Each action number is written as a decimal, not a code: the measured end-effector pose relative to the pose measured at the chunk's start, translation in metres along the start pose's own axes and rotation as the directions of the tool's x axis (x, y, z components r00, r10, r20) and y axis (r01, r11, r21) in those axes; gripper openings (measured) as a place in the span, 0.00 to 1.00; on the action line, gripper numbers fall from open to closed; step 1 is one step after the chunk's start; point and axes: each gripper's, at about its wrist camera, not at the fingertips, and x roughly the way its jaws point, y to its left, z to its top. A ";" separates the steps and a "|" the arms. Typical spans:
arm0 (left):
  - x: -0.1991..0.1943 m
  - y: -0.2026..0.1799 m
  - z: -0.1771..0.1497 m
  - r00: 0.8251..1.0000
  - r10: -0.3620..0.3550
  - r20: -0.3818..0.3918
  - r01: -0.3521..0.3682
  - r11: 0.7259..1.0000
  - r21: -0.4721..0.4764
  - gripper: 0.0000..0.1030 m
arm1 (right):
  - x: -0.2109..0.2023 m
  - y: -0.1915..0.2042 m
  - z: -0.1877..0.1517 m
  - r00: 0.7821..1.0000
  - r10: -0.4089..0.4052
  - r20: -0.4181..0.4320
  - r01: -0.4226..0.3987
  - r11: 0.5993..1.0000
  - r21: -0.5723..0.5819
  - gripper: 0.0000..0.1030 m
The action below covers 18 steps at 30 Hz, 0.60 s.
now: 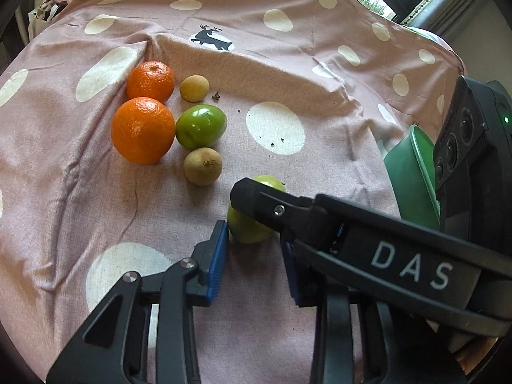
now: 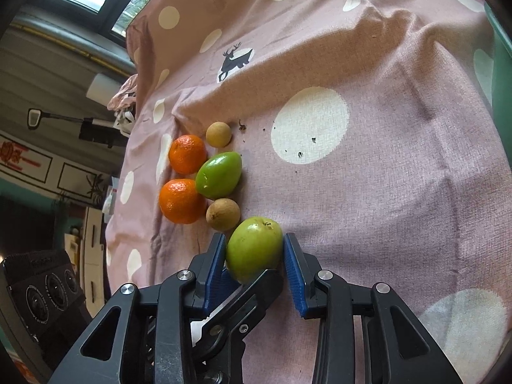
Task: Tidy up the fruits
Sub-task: 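Lift the apple with the right tool and carry it over the green bowl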
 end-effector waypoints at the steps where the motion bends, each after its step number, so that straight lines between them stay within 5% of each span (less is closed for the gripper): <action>1: -0.002 -0.001 0.000 1.000 -0.001 0.009 0.001 1.000 0.006 0.32 | -0.001 0.001 -0.001 1.000 -0.002 0.005 0.002 1.000 -0.002 0.38; 18: -0.059 -0.037 -0.005 0.973 -0.071 0.220 0.042 0.990 0.134 0.32 | -0.069 0.031 -0.015 0.973 0.023 0.230 0.002 0.994 -0.105 0.38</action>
